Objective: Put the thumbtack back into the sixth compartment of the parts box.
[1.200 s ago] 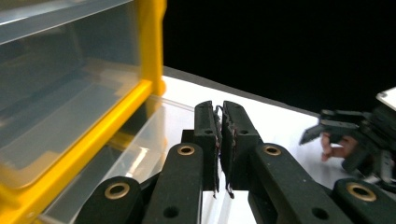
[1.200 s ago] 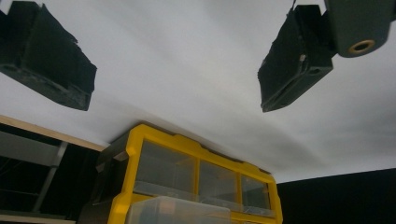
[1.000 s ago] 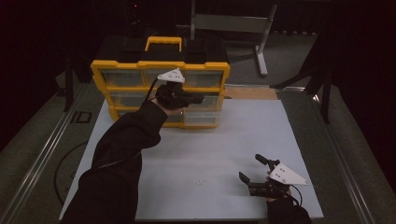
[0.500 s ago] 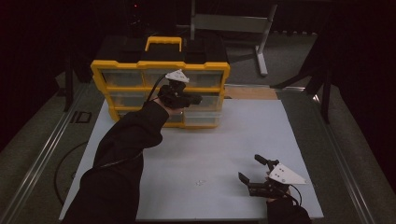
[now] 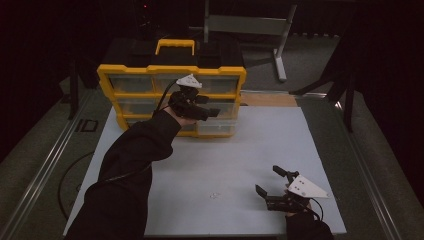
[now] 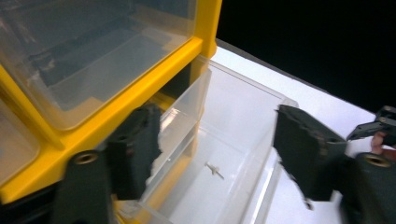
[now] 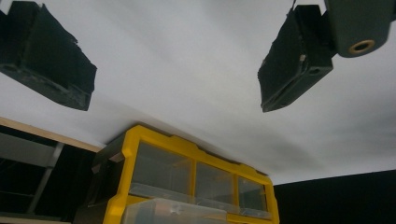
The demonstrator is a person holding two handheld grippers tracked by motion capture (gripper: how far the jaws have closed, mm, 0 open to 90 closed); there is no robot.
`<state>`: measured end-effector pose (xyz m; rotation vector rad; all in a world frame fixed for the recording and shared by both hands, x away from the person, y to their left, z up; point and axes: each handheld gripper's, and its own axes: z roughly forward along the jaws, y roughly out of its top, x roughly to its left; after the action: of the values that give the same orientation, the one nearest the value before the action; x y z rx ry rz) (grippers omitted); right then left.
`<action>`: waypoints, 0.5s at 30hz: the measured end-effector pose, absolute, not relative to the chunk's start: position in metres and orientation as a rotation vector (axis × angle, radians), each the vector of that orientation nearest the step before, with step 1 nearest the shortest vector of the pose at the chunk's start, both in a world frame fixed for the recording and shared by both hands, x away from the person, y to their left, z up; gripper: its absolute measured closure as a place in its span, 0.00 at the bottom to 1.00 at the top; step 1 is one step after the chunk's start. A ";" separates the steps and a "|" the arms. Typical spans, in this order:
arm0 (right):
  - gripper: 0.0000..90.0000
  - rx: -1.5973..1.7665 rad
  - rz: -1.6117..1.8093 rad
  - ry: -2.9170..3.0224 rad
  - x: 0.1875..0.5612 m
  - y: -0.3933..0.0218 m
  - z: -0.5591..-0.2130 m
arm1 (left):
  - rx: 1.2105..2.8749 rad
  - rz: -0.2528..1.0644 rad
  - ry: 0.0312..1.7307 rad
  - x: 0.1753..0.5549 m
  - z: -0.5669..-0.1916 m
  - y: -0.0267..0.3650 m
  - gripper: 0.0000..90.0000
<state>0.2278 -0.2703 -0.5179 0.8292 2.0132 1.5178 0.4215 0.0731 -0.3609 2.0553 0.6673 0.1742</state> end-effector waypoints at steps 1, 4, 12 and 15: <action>0.12 0.829 1.518 2.013 0.228 -0.270 -0.518 | 2.055 0.174 0.667 0.422 -0.361 0.073 0.32; 0.12 0.830 1.516 2.012 0.228 -0.270 -0.518 | 2.051 0.179 0.663 0.415 -0.358 0.075 0.24; 0.12 0.828 1.513 2.009 0.227 -0.270 -0.517 | 2.046 0.149 0.599 0.396 -0.358 0.076 0.05; 0.12 0.826 1.512 2.007 0.227 -0.269 -0.517 | 2.043 0.133 0.567 0.388 -0.358 0.076 0.01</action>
<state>0.2272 -0.2694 -0.5172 0.8260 2.0071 1.5125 0.3881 0.0755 -0.3581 2.0426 0.5674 0.1326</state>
